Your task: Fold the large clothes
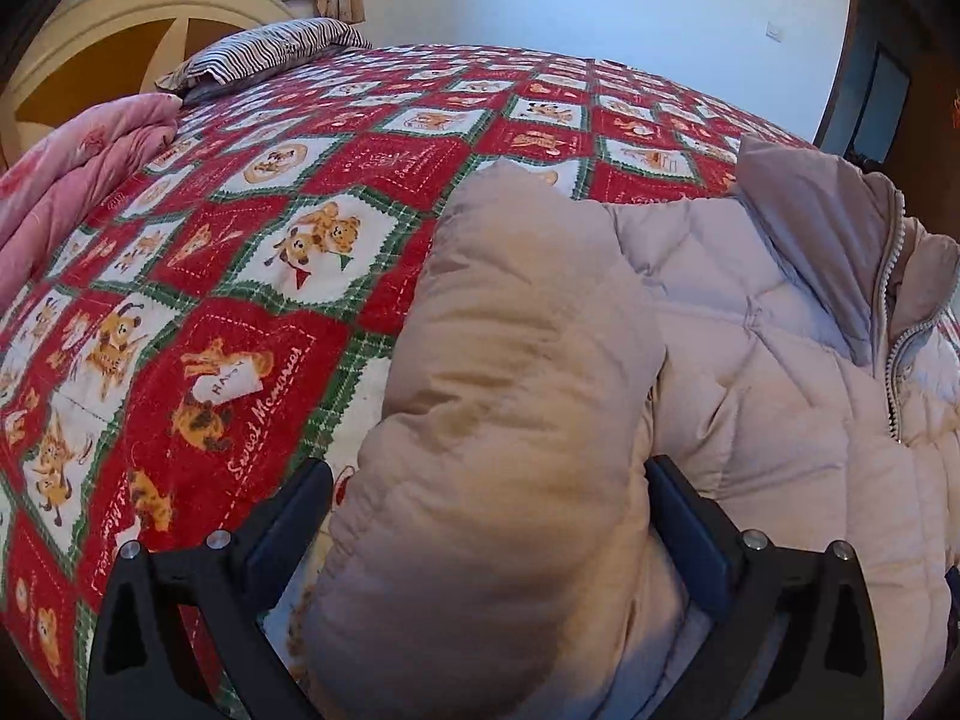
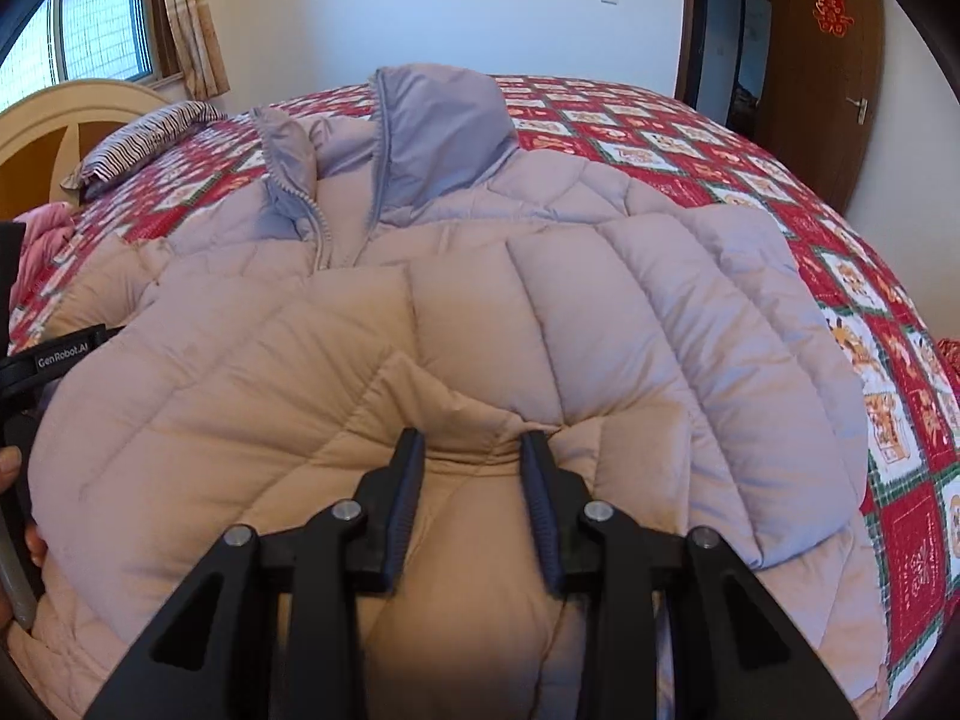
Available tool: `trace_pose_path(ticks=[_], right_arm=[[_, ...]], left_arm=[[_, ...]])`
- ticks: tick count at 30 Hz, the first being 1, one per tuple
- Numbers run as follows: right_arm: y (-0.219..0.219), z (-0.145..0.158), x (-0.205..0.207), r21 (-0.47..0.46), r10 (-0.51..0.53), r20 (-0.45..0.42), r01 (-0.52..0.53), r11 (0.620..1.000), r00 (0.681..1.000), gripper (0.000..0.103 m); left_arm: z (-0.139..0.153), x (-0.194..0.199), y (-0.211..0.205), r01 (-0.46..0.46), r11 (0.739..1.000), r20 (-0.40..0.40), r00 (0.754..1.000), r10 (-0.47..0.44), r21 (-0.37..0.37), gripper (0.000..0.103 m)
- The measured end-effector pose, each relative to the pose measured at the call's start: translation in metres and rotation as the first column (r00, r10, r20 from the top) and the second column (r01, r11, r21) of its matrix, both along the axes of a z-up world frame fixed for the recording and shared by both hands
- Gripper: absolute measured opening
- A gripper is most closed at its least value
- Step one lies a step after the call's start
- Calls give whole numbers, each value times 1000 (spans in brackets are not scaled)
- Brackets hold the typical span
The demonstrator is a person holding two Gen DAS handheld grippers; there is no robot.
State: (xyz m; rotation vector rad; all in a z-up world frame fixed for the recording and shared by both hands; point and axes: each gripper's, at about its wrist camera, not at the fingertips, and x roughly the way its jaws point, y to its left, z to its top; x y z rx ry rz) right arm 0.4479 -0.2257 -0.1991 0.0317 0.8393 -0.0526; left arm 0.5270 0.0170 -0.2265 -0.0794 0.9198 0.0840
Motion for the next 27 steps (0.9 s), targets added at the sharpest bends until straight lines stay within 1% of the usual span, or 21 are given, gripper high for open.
trace_pose_path(ticks=[4,7,9,10,11,12,13,15,16,17,19,20,21,22,23,24,25,27], right_arm=[[5,-2,1,-37,-1,2,1,999,1000,36],[4,-3,1,-35,-1,4,1,999,1000,36],[5,-3,1,-41,-1,3,1,999,1000,36],[5,-2,1,-42,1,2,-1,999,1000,36],[3,0,0,-31,7,5,-7,999,1000,36],[1,4,-2,-16,16,10,-16,1000,1000,37],[-3,11,-7,-1,23,17,-23,1000,1000,38],[-14,27,-21,29,5,71,-7,1000,997,45],[-20,36,-29,27,-19,110,16,1000,994,49],[-25,42,-33,24,-30,127,27,999,991,49],[-31,44,-34,40,-30,119,25,999,992,49],[-32,41,-30,33,-27,89,24,999,996,41],[-32,36,-28,23,-24,65,22,999,998,32],[-33,32,-26,17,-25,48,24,1000,999,18],[-35,27,-26,19,-26,39,26,999,999,18],[-36,22,-26,24,-22,30,22,999,999,18],[-36,18,-26,26,-16,25,15,1000,1000,18],[-35,12,-27,15,-2,18,2,1000,1000,18]], left_arm=[[0,-1,0,-1,1000,4,1000,1,2,102],[3,1,-1,-10,1000,-2,1000,10,8,102],[10,3,0,-30,1000,-31,999,31,4,102],[20,0,0,-43,999,-30,999,44,18,102],[30,-6,-1,-53,998,-12,998,53,37,102],[44,-15,-3,-56,998,14,998,55,39,102],[54,-23,-5,-42,999,38,998,41,21,102],[77,-44,-14,21,999,108,994,-19,-26,102],[85,-54,-23,58,998,143,988,-53,-28,102],[90,-62,-34,96,995,170,981,-91,-19,102],[88,-69,-57,157,987,179,971,-158,20,102],[82,-69,-70,178,983,165,969,-184,51,102],[70,-69,-85,194,977,130,970,-205,90,102],[63,-67,-94,206,972,105,970,-217,110,102],[52,-66,-103,220,966,80,969,-232,137,102],[39,-65,-110,222,958,62,970,-236,180,102],[32,-66,-110,220,956,67,969,-236,193,102],[23,-66,-106,220,961,87,968,-236,166,102]])
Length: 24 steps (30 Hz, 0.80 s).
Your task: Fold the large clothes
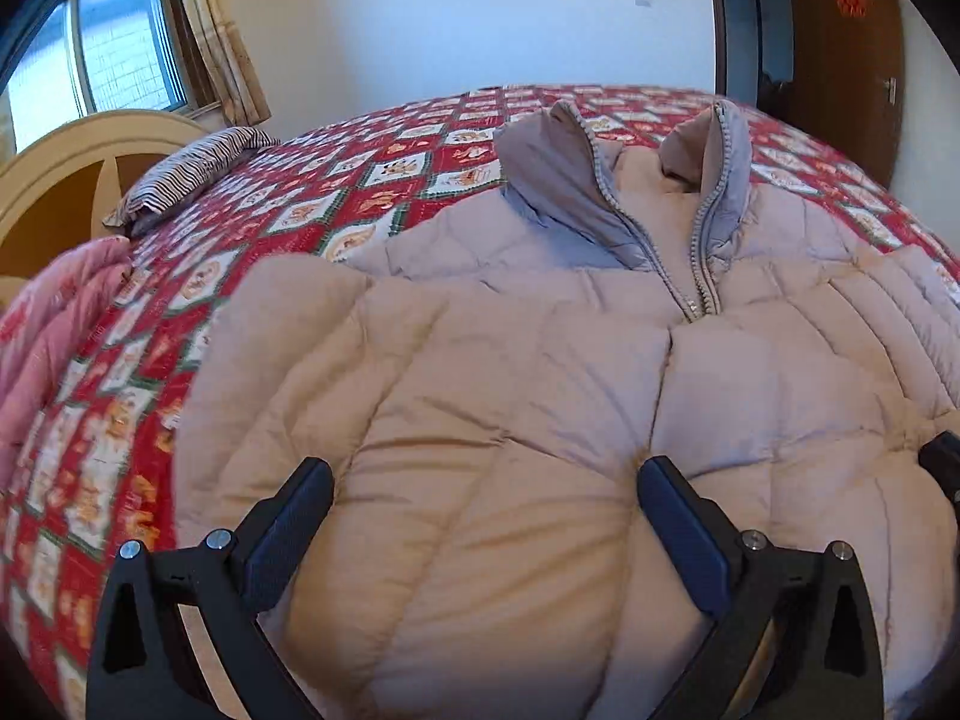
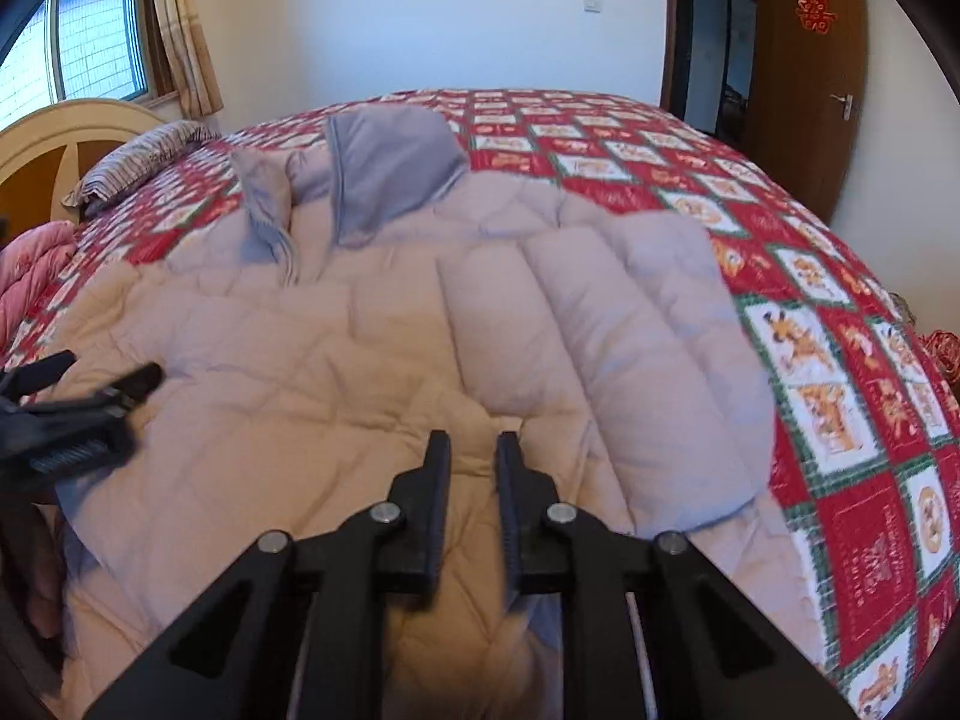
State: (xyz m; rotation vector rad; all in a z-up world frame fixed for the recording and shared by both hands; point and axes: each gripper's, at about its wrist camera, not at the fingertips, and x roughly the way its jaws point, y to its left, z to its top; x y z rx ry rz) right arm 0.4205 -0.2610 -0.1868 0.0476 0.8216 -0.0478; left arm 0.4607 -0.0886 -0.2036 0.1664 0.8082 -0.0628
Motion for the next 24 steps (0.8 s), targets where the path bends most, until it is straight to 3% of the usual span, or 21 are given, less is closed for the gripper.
trace_pose_path(ticks=[3,11,24], right_arm=[[3,-5,2,-17,15,-9,-15,1000,1000,18],[2,-12,4,-9,8,-3,-8,1000,1000,18],[10,-14,5,-80,3,-3,-3,997,1000,18]], left_arm=[[-5,6,6,-8,999,-27,1000,6,-49,102],[-10,2,-4,-16,1000,-9,1000,16,-13,102],[-12,1,-5,-15,1000,-6,1000,15,-9,102]])
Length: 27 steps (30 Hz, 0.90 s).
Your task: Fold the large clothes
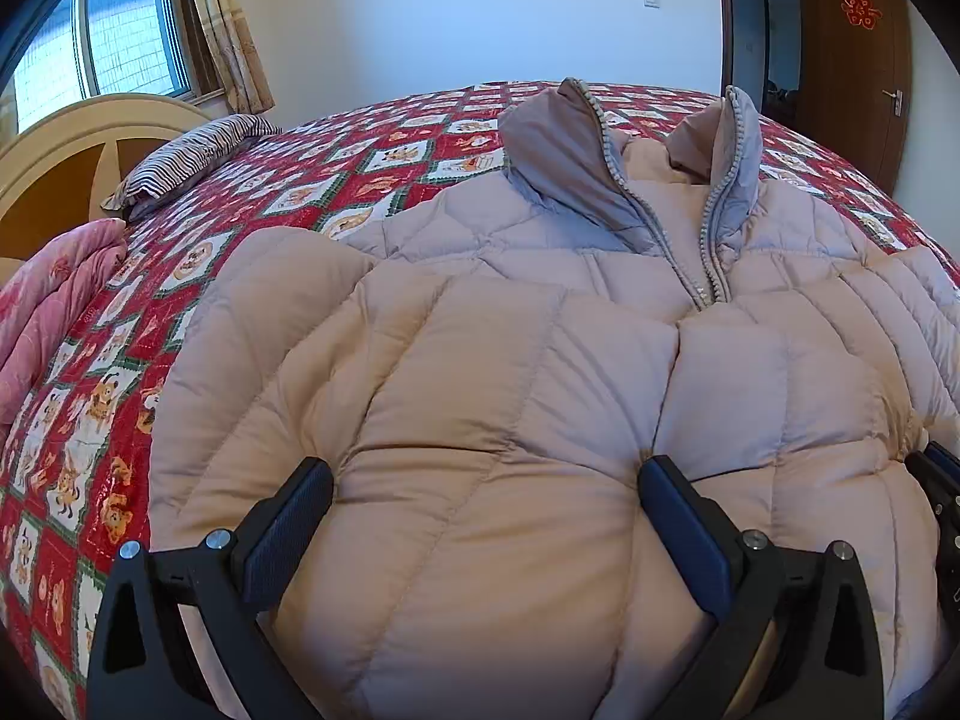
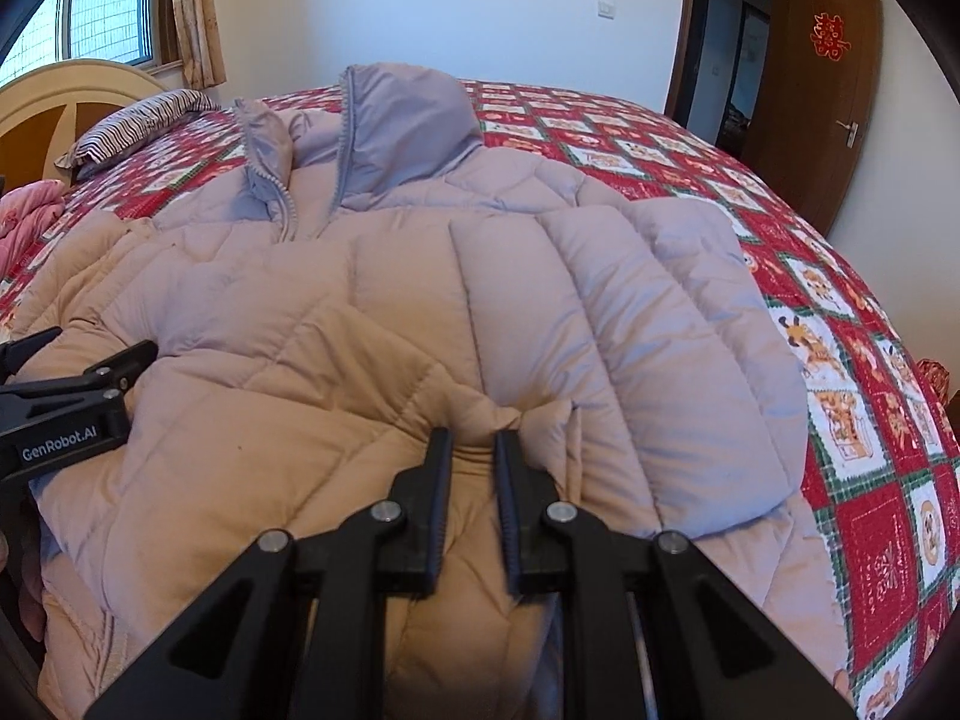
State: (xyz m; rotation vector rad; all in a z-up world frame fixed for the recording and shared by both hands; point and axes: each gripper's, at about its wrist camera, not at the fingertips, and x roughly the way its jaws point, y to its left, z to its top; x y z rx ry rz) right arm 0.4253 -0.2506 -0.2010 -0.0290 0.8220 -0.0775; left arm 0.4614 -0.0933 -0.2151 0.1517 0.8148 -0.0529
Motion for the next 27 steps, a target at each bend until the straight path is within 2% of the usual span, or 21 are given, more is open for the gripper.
trace_pose_path(ticks=[15,19,21,22,24,25,26,27], right_arm=[[7,-1,1,-50,-2,-3,1,999,1000,18],[0,6,-2,-5,21,-16,-21,1000,1000,19],[-5,14,-2,27,51,-42,-50,998,998,21],[-7,18,-2,41,72,-53,-70,997,996,27],[-11,32,0,78,121,-56,-116,990,991,50],[-13,40,2,87,133,-42,-129,988,990,72],[-13,47,5,80,129,-24,-127,989,991,89],[-15,56,10,66,120,3,-120,991,993,92]], left_arm=[[1,2,-1,0,1000,-3,1000,0,16,102],[20,-4,3,16,999,-27,1000,-15,40,102],[42,-11,8,42,999,0,999,-42,25,102],[56,-14,11,67,998,32,997,-68,5,102],[79,-12,17,99,995,66,993,-98,-13,102],[89,-5,21,107,994,73,992,-105,-28,102],[97,4,23,108,993,74,992,-105,-42,102],[101,14,25,104,993,69,993,-101,-53,102]])
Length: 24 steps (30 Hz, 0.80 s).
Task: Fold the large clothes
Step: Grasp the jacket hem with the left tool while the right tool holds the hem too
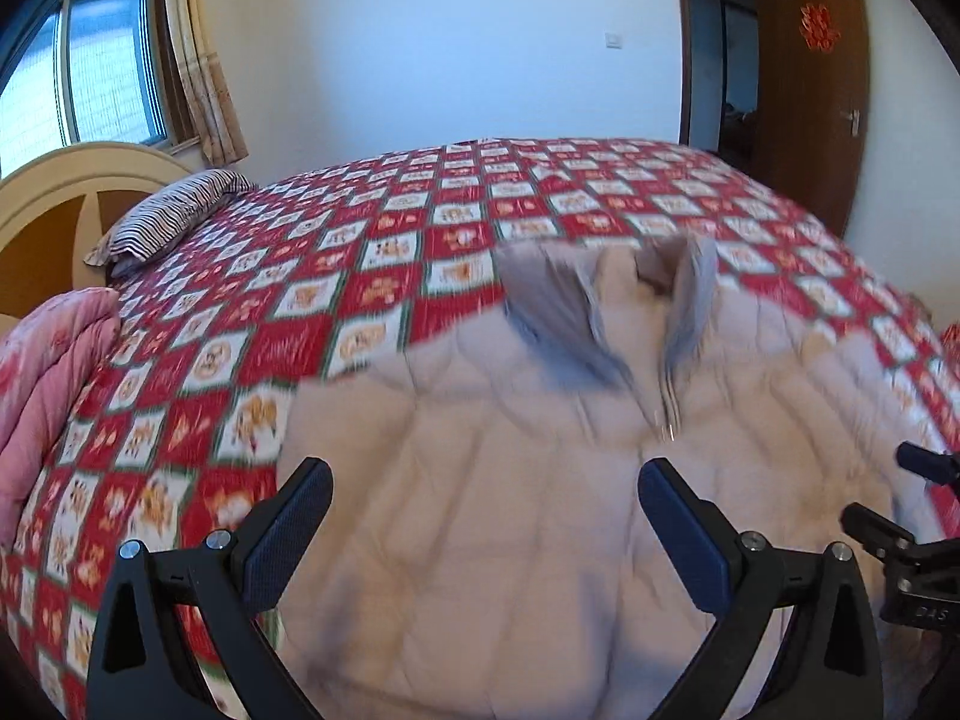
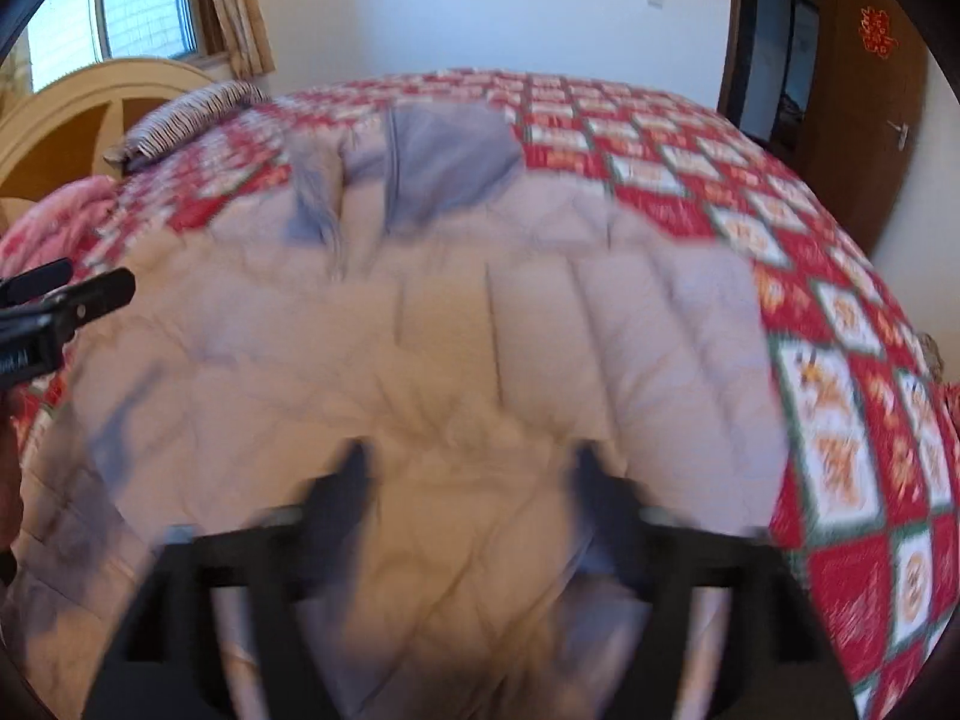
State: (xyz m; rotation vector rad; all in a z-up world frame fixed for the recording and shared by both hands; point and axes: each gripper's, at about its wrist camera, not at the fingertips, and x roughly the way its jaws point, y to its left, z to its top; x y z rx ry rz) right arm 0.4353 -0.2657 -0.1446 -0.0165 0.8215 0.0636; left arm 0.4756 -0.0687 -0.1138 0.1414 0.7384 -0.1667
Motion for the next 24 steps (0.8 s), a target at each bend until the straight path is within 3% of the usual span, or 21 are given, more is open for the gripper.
trace_pose_path(ticks=[4,10,13,17,20,23,24], right_arm=[[-6,26,43,40,-23,9,22,999,1000,93],[-11,57,111,90,-77,54,72,993,996,94],[-8,64,145,103,-84,44,79,992,996,98],[9,59,192,50,-64,-7,64,997,998,98],[28,42,225,-40,-18,-73,15,999,997,98],[35,17,242,-158,15,-157,-40,987,988,94],[35,10,242,-185,26,-169,-58,981,985,90]], left_arm=[[13,54,0,-53,999,11,999,53,-3,102],[24,145,-4,-90,992,-39,996,86,-91,102],[13,184,-21,-89,994,-73,994,84,-58,102],[-16,219,-46,-68,998,-108,992,69,20,102],[-40,236,-59,-38,998,-148,988,46,59,102],[-55,236,-60,1,999,-156,988,6,49,101],[-58,234,-59,13,999,-150,989,-6,51,88]])
